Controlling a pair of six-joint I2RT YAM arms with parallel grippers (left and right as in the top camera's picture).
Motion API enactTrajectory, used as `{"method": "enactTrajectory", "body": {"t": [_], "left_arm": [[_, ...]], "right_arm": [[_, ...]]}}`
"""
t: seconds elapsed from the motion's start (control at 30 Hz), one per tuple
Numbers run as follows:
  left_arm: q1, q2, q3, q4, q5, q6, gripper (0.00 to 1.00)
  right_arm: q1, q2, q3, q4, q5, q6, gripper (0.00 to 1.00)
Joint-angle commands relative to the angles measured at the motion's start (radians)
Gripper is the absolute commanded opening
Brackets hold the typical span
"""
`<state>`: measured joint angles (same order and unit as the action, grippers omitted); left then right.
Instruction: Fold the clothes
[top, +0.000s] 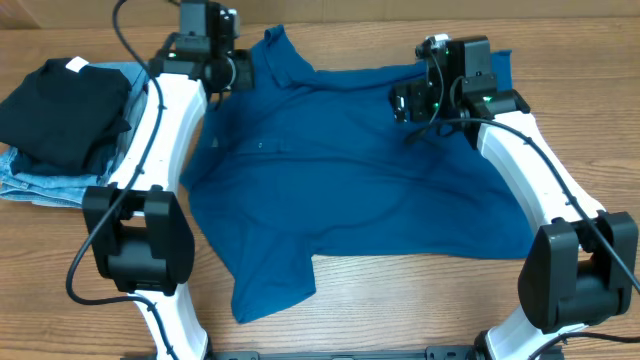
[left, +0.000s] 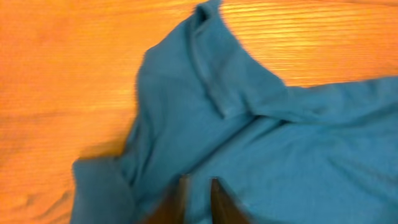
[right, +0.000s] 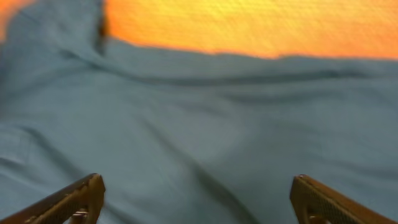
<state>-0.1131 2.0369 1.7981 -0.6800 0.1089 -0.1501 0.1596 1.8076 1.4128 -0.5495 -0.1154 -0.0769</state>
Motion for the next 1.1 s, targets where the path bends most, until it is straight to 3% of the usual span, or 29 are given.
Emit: {"method": "enactTrajectory", "body": {"t": [0.0,0.07,0.1,0.23,0.37,0.57,0.6,0.63,0.67,0.7,0.73,0.8,0.97,1.07], "left_arm": [[-0.098,0.046,0.023,0.036,-0.036,0.114,0.04],[-0.133,0.078,0.023,0.041,-0.068,0.155,0.04],[-0.156,0.107,0.023,0.046,-0.078,0.193,0.04],[-0.236,0.211,0.023,0.095,-0.223,0.276,0.04],[-0.250,0.235,0.023,0.145,-0.246,0.359,0.04],[-0.248,0.247,0.023,0.185,-0.248,0.388,0.05],[-0.247,0.247,0.023,0.190,-0.251,0.389,0.11],[-0.246,0.246,0.023,0.201,-0.256,0.390,0.25],[-0.246,0.246,0.023,0.218,-0.268,0.391,0.47],[-0.246,0.247,0.023,0.233,-0.274,0.395,0.57],[-0.246,0.246,0.023,0.264,-0.274,0.426,0.60],[-0.245,0.248,0.023,0.301,-0.273,0.472,0.52],[-0.245,0.255,0.023,0.365,-0.273,0.607,0.45],[-0.245,0.284,0.023,0.355,-0.278,0.763,0.47]], "right_arm": [[-0.027,-0.005,0.013,-0.076,0.166,-0.002,0.77],[-0.047,-0.005,0.013,-0.120,0.186,0.003,0.53],[-0.064,-0.005,0.013,-0.144,0.186,0.019,0.47],[-0.133,-0.005,0.013,-0.178,0.181,0.108,0.40],[-0.162,-0.005,0.013,-0.190,0.182,0.108,0.39],[-0.166,-0.004,0.013,-0.193,0.182,0.108,0.40],[-0.166,-0.005,0.013,-0.195,0.182,0.108,0.40],[-0.166,-0.004,0.012,-0.195,0.182,0.108,0.40],[-0.167,-0.004,0.010,-0.193,0.182,0.108,0.40],[-0.167,-0.004,0.008,-0.193,0.182,0.108,0.40],[-0.167,-0.004,0.007,-0.197,0.182,0.108,0.40],[-0.166,-0.004,0.007,-0.201,0.182,0.108,0.40],[-0.167,-0.004,0.007,-0.205,0.182,0.108,0.40],[-0.167,-0.004,0.007,-0.205,0.182,0.108,0.40]]}}
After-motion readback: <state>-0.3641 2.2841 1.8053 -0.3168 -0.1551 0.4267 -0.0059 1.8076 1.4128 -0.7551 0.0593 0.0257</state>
